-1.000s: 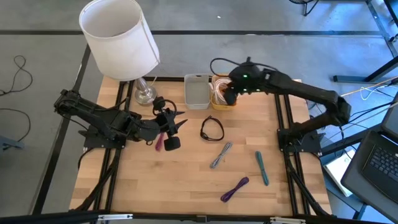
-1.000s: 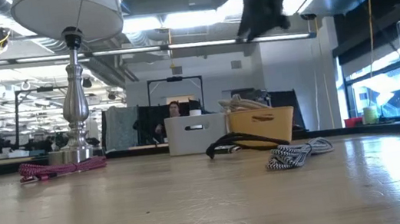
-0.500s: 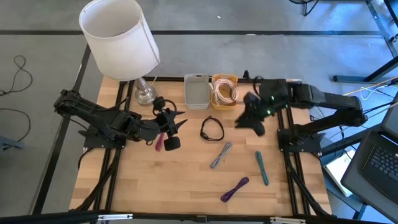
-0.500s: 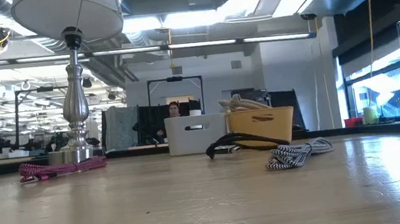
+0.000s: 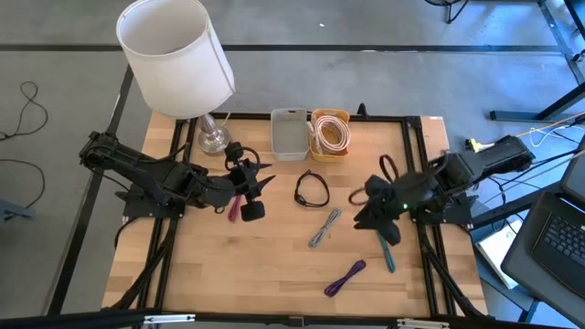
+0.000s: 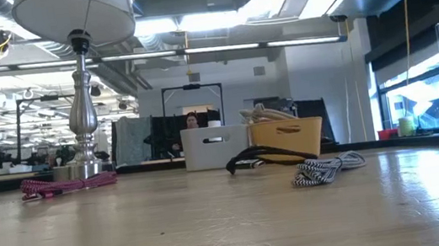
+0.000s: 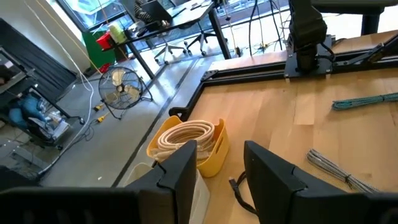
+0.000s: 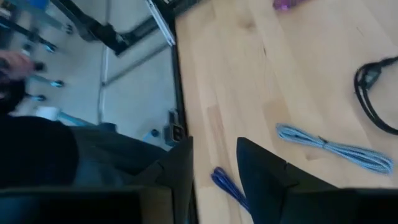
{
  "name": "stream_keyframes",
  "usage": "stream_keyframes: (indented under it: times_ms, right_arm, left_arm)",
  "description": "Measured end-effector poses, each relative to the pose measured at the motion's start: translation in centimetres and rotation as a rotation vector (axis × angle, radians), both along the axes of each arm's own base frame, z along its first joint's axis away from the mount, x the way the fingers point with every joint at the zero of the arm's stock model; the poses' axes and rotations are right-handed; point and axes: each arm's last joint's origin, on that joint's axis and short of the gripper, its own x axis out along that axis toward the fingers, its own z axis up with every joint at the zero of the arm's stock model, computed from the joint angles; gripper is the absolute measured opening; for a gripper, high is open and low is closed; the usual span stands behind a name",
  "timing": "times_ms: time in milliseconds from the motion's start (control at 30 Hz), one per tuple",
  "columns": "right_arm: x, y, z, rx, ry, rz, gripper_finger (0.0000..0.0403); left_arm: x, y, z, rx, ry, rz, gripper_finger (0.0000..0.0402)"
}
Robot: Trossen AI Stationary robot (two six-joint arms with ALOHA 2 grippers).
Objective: Pick & Place USB Port
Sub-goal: Put the black HDMI cable into the yellow bin
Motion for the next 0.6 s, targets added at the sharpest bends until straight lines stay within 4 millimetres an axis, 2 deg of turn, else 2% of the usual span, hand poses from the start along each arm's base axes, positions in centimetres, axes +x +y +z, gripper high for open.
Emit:
stream_keyframes:
  times_ms: [200,600]
  right_arm:
    - [0.8,1.8,-2.7,-0.042,0.09,0.012,0.0125]
    - [5.0,4.1,-7.5,-0.137,0.227,0.054,0.0125]
  left_arm:
    - [0.0,0.0,0.0,0.002,0.002,0.001,0.0127]
    - [0.0,0.0,0.0,0.002,0.002,0.002,0.0127]
